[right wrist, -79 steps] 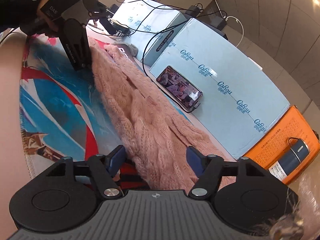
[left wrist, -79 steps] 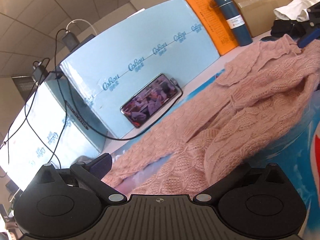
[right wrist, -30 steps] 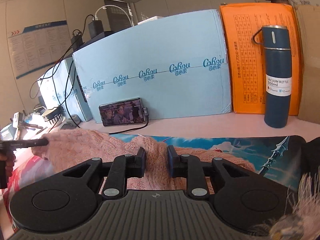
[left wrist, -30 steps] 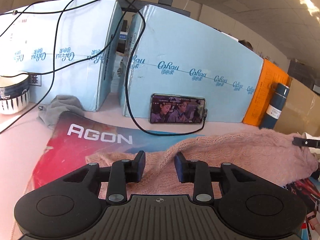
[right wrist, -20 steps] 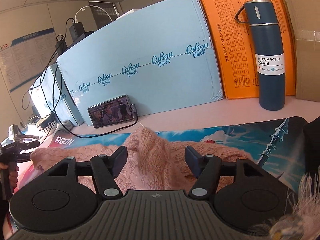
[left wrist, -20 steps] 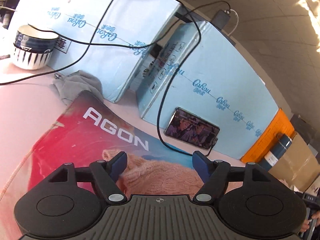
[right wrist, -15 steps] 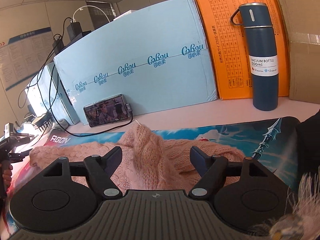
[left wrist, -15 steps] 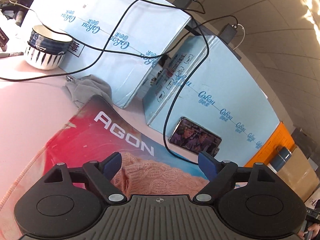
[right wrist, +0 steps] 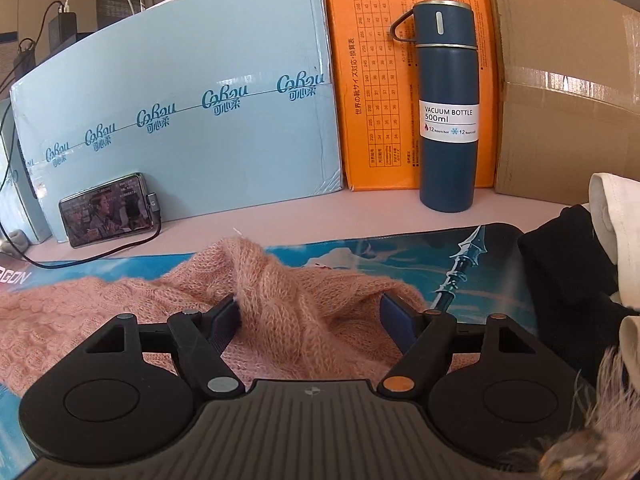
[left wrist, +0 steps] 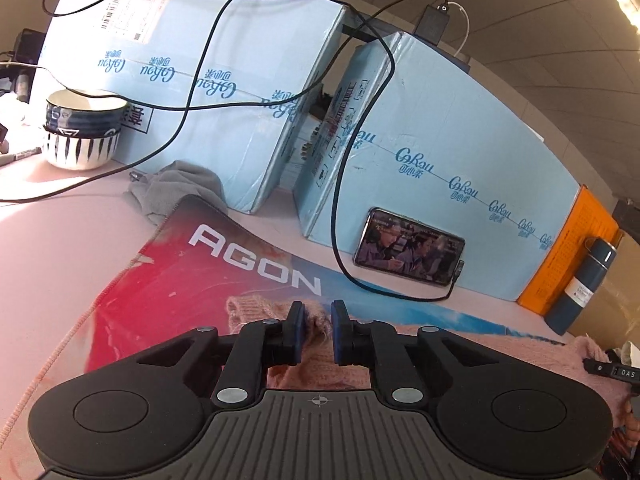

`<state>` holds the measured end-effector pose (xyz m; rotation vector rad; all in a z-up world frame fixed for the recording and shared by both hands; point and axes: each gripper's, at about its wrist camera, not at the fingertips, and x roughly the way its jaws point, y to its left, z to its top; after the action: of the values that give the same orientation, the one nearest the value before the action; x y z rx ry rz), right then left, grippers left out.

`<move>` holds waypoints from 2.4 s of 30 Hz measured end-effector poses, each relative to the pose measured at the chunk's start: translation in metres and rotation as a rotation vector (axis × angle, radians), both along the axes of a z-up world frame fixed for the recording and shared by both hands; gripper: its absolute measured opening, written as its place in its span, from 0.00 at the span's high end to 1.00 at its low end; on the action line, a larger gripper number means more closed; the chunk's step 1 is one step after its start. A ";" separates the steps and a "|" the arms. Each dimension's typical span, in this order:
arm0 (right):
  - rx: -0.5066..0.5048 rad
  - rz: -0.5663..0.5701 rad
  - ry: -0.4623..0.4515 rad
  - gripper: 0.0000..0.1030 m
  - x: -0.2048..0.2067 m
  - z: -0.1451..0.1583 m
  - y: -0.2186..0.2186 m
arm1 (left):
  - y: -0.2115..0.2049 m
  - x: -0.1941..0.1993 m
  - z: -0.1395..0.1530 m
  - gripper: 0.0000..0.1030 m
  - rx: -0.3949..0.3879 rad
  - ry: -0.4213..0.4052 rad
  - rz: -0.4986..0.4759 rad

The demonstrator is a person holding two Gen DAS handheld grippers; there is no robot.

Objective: Fold clothes

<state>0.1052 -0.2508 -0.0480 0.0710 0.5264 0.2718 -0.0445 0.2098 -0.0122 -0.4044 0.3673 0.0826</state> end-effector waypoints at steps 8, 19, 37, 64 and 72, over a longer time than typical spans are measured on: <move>0.034 -0.018 -0.017 0.29 -0.003 0.003 -0.002 | 0.022 0.017 0.006 0.92 -0.024 -0.041 0.109; 0.121 0.048 -0.061 0.28 -0.010 0.008 -0.007 | 0.036 0.027 -0.010 0.91 -0.151 0.026 0.110; -0.057 0.418 0.007 0.26 -0.001 0.006 0.151 | 0.031 0.021 -0.015 0.57 -0.220 0.040 0.076; 0.059 0.282 -0.174 0.43 -0.032 0.053 0.053 | 0.035 0.022 -0.015 0.54 -0.251 0.011 0.058; -0.215 0.290 -0.159 0.27 -0.034 0.022 0.023 | 0.033 0.022 -0.015 0.51 -0.252 0.019 0.052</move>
<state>0.0713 -0.2282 -0.0260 -0.2357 0.4044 0.4983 -0.0229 0.2427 -0.0276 -0.6631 0.3876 0.0909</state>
